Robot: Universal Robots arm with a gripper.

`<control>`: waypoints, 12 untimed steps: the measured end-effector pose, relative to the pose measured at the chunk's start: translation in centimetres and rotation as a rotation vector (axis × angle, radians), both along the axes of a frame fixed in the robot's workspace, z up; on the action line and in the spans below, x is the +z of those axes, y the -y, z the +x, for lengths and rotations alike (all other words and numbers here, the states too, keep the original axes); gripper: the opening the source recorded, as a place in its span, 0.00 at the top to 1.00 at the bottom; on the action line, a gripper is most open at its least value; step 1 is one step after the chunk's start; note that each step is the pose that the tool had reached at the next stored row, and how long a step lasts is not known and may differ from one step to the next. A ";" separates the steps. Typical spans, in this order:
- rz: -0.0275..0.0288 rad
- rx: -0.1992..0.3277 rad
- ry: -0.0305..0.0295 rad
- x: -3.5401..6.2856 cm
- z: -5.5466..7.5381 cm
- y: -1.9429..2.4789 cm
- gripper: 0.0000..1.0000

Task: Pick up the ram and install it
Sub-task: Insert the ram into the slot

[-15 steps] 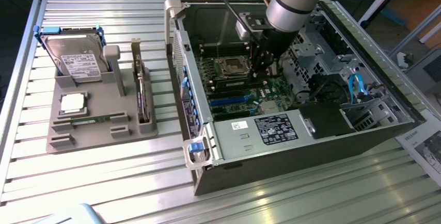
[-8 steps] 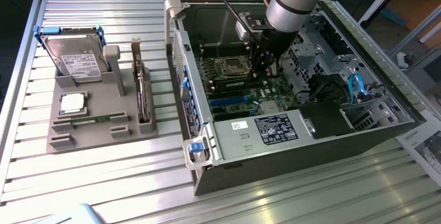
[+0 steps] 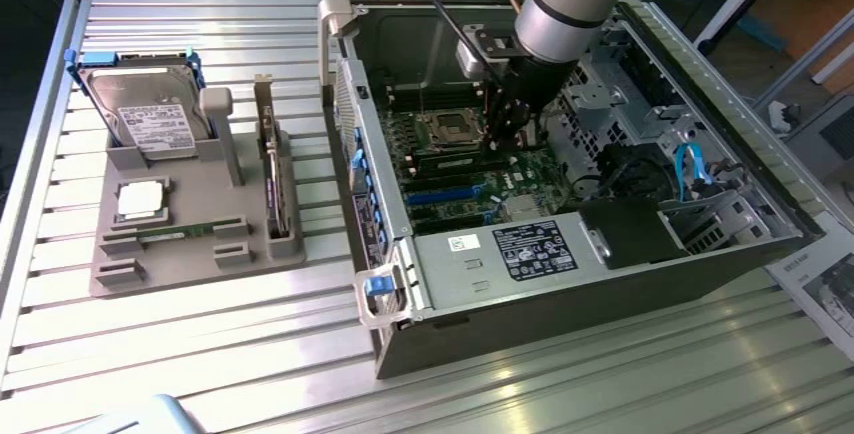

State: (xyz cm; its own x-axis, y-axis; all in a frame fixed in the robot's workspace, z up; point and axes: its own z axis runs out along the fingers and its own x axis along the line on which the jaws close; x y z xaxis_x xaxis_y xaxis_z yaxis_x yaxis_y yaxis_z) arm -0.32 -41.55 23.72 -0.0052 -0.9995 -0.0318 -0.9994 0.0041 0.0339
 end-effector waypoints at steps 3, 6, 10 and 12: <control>-0.0001 0.000 -0.0033 0.26 0.0 0.00 0.88; 0.0002 0.000 -0.0063 0.54 0.0 0.00 0.88; -0.0003 0.000 -0.0109 0.56 0.1 0.00 0.88; -0.0001 0.000 -0.0142 0.55 0.1 0.00 0.88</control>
State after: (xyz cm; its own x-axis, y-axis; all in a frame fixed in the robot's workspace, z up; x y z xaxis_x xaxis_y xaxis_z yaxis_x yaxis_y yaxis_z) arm -0.23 -41.55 24.27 -0.0056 -0.9995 -0.0316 -0.9988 0.0041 0.0480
